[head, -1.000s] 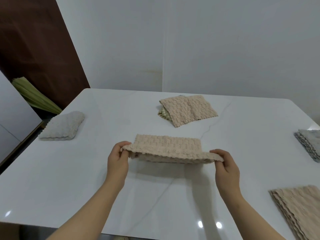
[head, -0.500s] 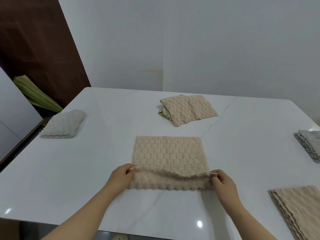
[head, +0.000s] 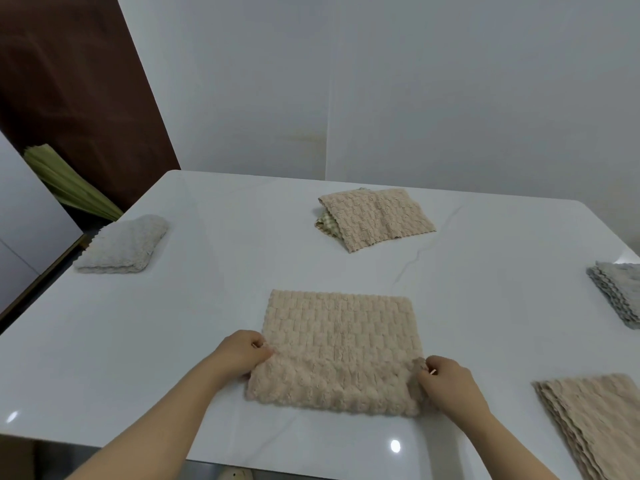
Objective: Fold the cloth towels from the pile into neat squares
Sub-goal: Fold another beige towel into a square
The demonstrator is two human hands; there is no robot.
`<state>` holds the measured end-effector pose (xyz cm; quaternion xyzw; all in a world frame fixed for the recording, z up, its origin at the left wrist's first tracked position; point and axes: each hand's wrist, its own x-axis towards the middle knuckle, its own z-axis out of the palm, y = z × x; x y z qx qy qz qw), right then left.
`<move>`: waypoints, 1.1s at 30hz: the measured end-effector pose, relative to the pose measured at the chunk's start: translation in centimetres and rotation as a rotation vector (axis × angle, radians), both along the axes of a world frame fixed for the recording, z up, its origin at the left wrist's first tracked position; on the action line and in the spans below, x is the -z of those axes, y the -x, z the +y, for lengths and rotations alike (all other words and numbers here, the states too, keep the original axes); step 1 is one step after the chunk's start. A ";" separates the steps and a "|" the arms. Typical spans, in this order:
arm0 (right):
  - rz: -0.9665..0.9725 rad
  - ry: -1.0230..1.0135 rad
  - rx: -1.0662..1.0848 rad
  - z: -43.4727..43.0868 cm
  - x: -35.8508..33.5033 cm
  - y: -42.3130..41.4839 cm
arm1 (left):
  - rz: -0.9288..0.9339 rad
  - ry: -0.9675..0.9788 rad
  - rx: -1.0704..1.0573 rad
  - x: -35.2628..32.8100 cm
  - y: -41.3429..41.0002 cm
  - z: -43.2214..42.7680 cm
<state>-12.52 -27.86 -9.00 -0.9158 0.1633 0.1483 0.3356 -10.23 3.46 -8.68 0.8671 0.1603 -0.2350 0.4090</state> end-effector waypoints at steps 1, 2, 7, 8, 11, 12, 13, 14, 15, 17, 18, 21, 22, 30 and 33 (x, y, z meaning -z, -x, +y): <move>-0.029 -0.016 0.005 0.0 -0.2 -0.1 | 0.002 0.046 -0.015 -0.4 -0.2 0.0; -0.074 -0.046 0.014 0.0 -0.6 -0.2 | -0.013 0.089 -0.039 -0.9 -0.4 -0.1; -0.254 -0.214 0.081 0.5 -2.2 -1.4 | -0.104 0.260 -0.207 -2.6 -1.7 -0.4; -0.269 -0.226 0.096 0.6 -2.3 -1.9 | -0.113 0.274 -0.229 -2.6 -2.0 -0.4; -0.257 -0.251 0.119 1.1 -2.0 -3.2 | -0.125 0.286 -0.276 -2.1 -3.0 -0.5; -0.237 -0.245 0.115 1.3 -1.8 -3.5 | -0.120 0.267 -0.276 -1.7 -3.2 -0.6; -0.214 -0.231 0.108 1.5 -1.6 -3.7 | -0.112 0.242 -0.271 -1.3 -3.3 -0.7; -0.187 -0.218 0.102 1.6 -1.2 -3.9 | -0.104 0.211 -0.259 -0.7 -3.4 -0.8; -0.167 -0.207 0.100 1.7 -0.9 -4.0 | -0.099 0.175 -0.245 -0.2 -3.3 -0.9; -0.147 -0.191 0.113 1.7 -0.4 -4.1 | -0.090 0.128 -0.211 0.4 -3.3 -1.0; -0.140 -0.188 0.121 1.6 -0.3 -4.0 | -0.079 0.115 -0.187 0.5 -3.2 -1.0; -0.082 -0.189 0.130 1.1 -0.2 -3.5 | -0.026 0.081 -0.113 0.5 -3.2 -0.6; -0.053 -0.195 0.133 0.8 -0.2 -3.3 | -0.003 0.082 -0.097 0.4 -3.1 -0.4; -0.072 -0.358 0.231 -0.7 -0.7 -2.9 | 0.065 0.327 -0.169 -1.5 -3.5 0.0; -0.115 -0.407 0.294 -0.9 -1.0 -3.8 | 0.049 0.389 -0.246 -2.0 -4.2 -0.2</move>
